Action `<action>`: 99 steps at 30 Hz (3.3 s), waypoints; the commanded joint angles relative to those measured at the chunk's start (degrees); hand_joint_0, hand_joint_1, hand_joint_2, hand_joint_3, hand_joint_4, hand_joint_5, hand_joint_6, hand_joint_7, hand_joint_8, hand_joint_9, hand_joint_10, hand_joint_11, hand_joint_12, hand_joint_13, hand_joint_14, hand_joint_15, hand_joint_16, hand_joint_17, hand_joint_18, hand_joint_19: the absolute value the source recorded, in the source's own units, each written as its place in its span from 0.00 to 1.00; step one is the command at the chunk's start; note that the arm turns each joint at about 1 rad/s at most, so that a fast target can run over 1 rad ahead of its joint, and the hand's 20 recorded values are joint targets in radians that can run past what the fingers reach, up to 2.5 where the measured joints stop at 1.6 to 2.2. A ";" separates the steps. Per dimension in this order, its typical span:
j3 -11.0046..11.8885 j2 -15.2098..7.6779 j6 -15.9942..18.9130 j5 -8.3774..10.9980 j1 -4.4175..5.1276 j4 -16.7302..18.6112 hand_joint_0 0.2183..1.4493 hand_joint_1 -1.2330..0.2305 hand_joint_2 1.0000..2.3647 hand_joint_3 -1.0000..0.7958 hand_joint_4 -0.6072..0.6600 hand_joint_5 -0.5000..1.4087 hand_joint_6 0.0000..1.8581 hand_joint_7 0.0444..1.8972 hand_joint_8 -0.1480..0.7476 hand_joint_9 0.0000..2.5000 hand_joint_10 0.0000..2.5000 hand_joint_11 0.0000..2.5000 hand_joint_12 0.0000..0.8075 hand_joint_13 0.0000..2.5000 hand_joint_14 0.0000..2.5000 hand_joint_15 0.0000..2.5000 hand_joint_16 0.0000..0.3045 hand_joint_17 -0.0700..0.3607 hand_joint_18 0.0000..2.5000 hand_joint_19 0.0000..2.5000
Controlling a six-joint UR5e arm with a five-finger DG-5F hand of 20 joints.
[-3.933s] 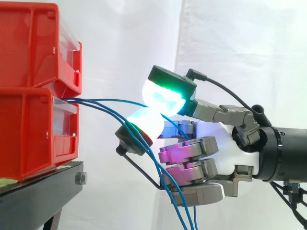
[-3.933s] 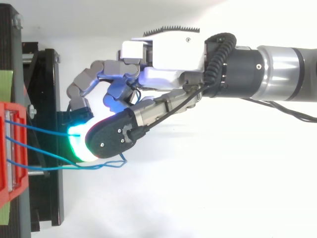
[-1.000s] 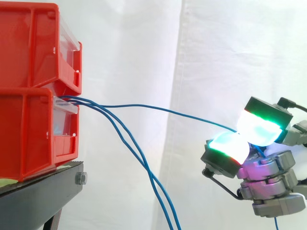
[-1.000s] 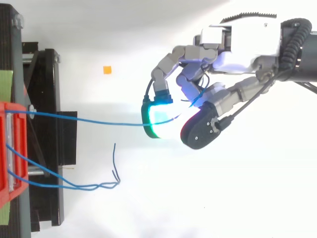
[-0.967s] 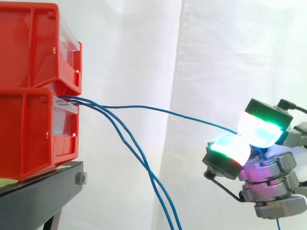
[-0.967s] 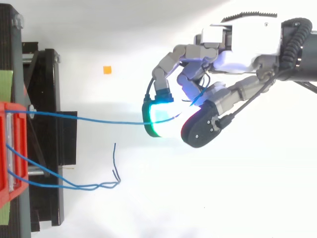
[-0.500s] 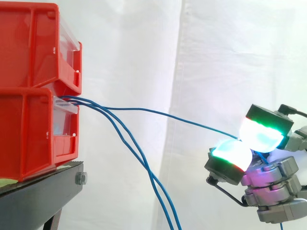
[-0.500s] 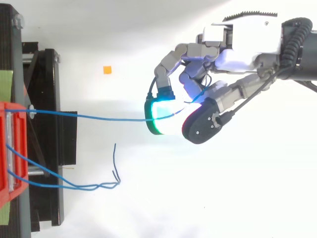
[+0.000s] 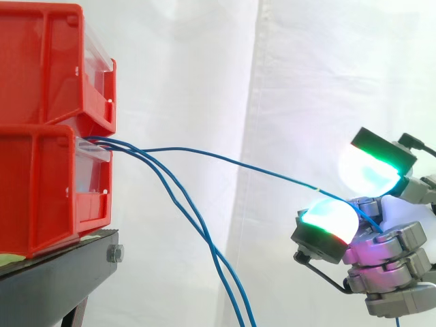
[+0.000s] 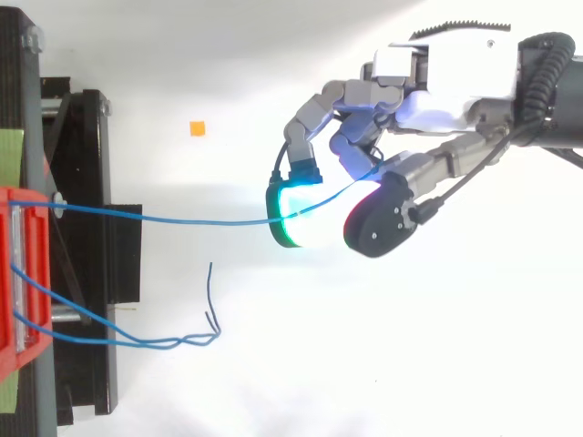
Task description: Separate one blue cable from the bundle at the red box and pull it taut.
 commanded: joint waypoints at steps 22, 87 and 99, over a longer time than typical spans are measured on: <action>0.01 0.04 -0.02 -0.02 0.04 0.26 0.36 0.33 0.01 0.45 0.41 0.16 0.50 0.55 0.42 0.36 0.45 0.62 0.44 0.29 0.95 0.59 0.12 0.36 0.42 0.74; 0.01 0.04 -0.02 0.07 0.39 0.00 0.44 0.33 0.01 0.52 0.28 0.16 0.52 0.74 0.43 0.41 0.49 0.64 0.42 0.34 1.00 0.58 0.12 0.35 0.47 0.76; 0.01 0.04 -0.02 -0.02 0.39 0.00 0.44 0.33 0.01 0.51 0.29 0.16 0.52 0.73 0.44 0.42 0.47 0.65 0.42 0.34 1.00 0.58 0.12 0.35 0.47 0.76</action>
